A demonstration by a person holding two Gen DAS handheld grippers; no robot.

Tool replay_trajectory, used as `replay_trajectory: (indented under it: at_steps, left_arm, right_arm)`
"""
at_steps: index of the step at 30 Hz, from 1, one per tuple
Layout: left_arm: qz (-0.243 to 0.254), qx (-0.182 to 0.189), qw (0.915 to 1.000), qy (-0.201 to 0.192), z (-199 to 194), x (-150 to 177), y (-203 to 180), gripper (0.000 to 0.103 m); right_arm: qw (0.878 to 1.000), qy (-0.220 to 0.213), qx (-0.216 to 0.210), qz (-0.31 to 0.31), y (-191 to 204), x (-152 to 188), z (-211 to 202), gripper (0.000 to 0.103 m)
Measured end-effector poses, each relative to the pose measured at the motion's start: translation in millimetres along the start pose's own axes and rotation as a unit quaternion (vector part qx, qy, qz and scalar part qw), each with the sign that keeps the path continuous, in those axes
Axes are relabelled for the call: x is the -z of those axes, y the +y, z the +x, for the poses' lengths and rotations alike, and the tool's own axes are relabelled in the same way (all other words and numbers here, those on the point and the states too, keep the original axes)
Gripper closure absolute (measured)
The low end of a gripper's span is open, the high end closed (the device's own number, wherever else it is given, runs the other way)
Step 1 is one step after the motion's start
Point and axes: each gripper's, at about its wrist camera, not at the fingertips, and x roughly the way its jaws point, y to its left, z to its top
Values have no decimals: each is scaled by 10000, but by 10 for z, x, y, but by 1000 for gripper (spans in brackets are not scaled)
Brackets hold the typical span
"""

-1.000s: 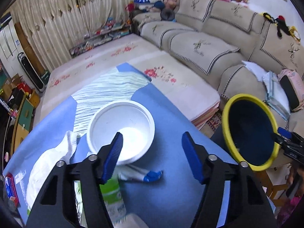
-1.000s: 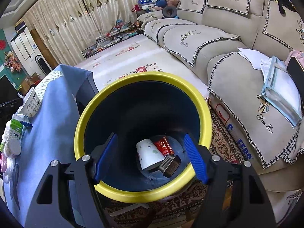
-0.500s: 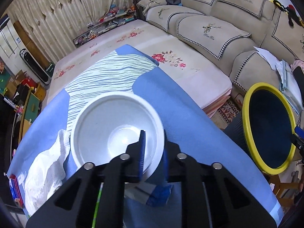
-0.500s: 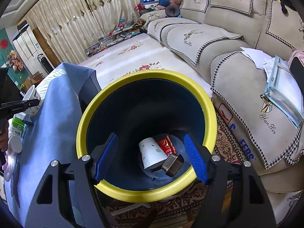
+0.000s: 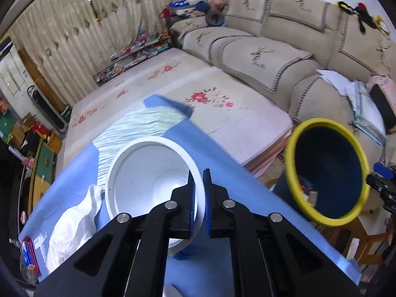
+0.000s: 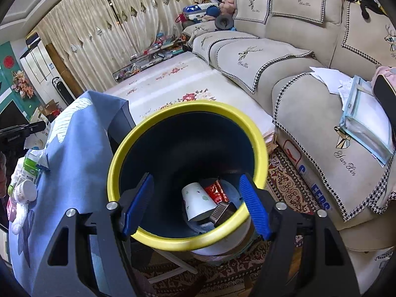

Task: Collect trash
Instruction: 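Grasp the white bowl with the left gripper and drop it into the bin, then grasp the clear green-capped bottle on the table with the right gripper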

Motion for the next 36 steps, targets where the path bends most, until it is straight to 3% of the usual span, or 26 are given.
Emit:
replay_trajectory:
  at_steps: [5, 11, 17, 22, 25, 27, 34, 36]
  left_arm:
    - [236, 488, 9984, -156, -269, -42, -442, 96]
    - [711, 1135, 9908, -173, -355, -86, -1210, 96]
    - [936, 1569, 9831, 97, -119, -139, -1862, 96]
    - [1032, 1666, 9803, 237, 160, -215, -2182, 95]
    - [1028, 1580, 9817, 257, 248, -237, -2252, 84]
    - [997, 1584, 9820, 254, 260, -233, -2231, 69]
    - [674, 1606, 9847, -17, -149, -130, -1864, 66]
    - [521, 1617, 9853, -208, -372, -54, -1695, 59]
  right_arm:
    - [9998, -179, 109, 50, -91, 22, -182, 35]
    - [9986, -342, 377, 119, -291, 66, -389, 35]
    - [9968, -427, 557, 371, -575, 142, -558, 34]
    - [9958, -442, 600, 540, -707, 181, -609, 34]
    - [9956, -439, 583, 580, -731, 188, -611, 34]
    - [9958, -434, 561, 588, -732, 194, -612, 35]
    - [9968, -389, 468, 527, -658, 205, -596, 34]
    - [9972, -375, 433, 475, -601, 208, -588, 34]
